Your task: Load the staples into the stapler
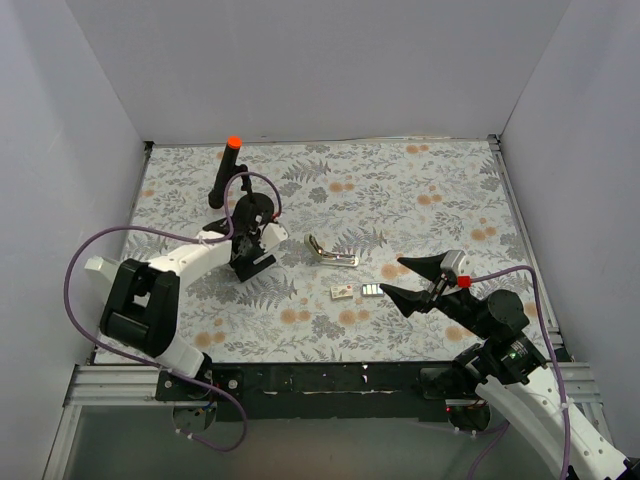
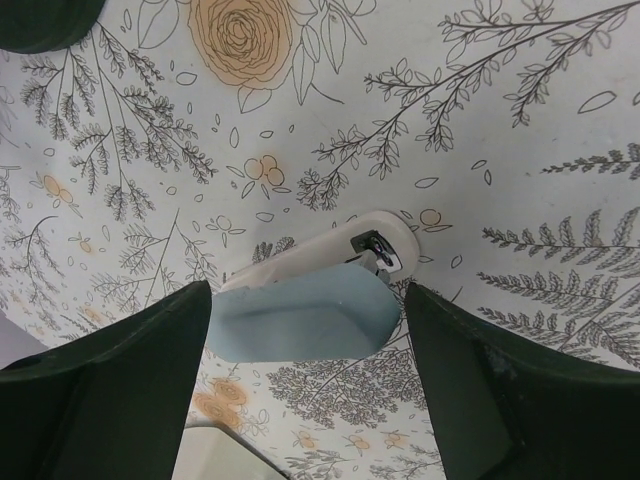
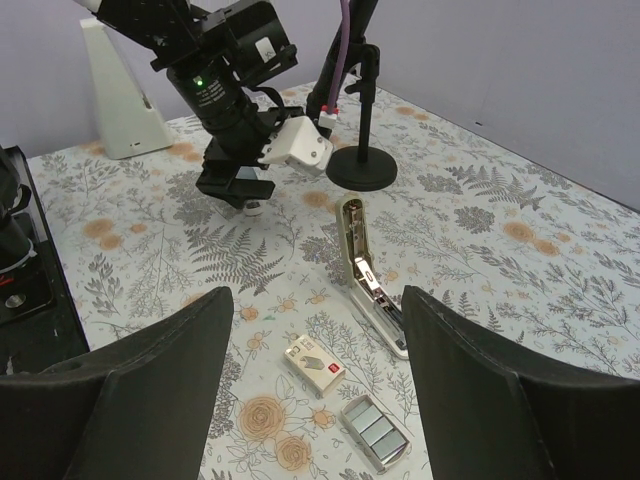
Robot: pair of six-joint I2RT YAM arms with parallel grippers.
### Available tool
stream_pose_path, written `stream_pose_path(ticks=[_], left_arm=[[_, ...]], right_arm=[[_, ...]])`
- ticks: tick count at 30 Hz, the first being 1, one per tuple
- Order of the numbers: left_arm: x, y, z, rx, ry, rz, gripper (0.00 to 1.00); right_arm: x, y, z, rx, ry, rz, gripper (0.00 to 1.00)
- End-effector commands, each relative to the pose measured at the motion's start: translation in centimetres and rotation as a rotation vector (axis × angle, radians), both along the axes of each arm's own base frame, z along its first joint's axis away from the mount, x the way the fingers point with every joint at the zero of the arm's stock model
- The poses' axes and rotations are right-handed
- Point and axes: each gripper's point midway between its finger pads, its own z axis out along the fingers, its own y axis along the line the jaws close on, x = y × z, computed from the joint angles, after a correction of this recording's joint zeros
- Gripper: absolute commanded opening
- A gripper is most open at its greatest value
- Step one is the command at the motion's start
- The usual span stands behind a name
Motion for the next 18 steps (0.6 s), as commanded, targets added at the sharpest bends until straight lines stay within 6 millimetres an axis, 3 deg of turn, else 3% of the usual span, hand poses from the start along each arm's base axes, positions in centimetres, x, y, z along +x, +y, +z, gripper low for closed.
stream_pose_path(ticks=[1,10,18], left_arm=[[1.8,0.1,0.8,0.033,-0.056,0.002,0.77],[3.6,0.0,0.0,0.007,-0.062,0.103,0.7],[4.7,-0.3,0.8,-0.063,-0.055,0.198,0.66]], right_arm=[[-0.1,0.0,1.4,0.039,-0.041,0.005,0.76],[-0.2,0.1,1.4,0.038,-0.042,0.011,0.76],[-0.2,0.0,1.4,0.037,-0.04,0.009,0.76]])
